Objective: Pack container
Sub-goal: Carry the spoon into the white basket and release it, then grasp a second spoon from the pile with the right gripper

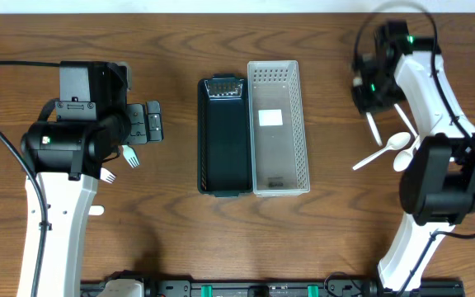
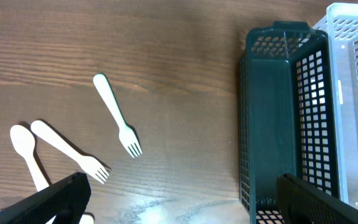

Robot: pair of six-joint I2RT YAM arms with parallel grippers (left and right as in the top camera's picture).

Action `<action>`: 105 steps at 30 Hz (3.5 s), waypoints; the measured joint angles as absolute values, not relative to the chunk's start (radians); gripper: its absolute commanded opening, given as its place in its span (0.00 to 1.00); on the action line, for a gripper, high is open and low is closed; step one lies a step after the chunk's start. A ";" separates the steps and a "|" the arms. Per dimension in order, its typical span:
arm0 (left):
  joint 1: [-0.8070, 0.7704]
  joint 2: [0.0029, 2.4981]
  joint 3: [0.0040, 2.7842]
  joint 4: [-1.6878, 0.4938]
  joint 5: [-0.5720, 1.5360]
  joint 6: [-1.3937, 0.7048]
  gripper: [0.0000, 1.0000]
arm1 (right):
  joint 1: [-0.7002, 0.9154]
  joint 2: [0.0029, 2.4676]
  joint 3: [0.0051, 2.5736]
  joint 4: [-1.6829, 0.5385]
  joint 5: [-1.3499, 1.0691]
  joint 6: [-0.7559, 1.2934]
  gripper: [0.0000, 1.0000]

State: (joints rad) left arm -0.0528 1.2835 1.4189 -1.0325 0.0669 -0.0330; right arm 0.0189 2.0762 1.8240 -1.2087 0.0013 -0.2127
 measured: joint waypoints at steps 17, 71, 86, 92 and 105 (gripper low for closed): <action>-0.053 1.283 1.419 -1.032 0.067 -0.033 0.98 | 0.445 2.103 2.086 -1.170 0.000 0.466 0.01; -0.053 1.283 1.419 -1.037 0.067 -0.033 0.98 | -0.150 1.924 1.471 -1.133 0.075 0.943 0.67; -0.053 1.283 1.419 -1.047 0.067 -0.033 0.98 | -0.150 1.924 1.221 -0.817 0.059 0.950 0.64; -0.053 1.283 1.419 -1.047 0.067 -0.033 0.98 | -0.150 1.914 1.168 -0.754 0.062 0.947 0.47; -0.053 1.283 1.419 -1.048 0.067 -0.033 0.98 | -0.150 1.903 1.155 -0.747 0.060 0.931 0.01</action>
State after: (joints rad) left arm -0.0528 1.2835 1.4189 -1.0477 0.0673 -0.0330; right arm -0.1501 1.9034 1.1549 -0.7471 0.0597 0.9310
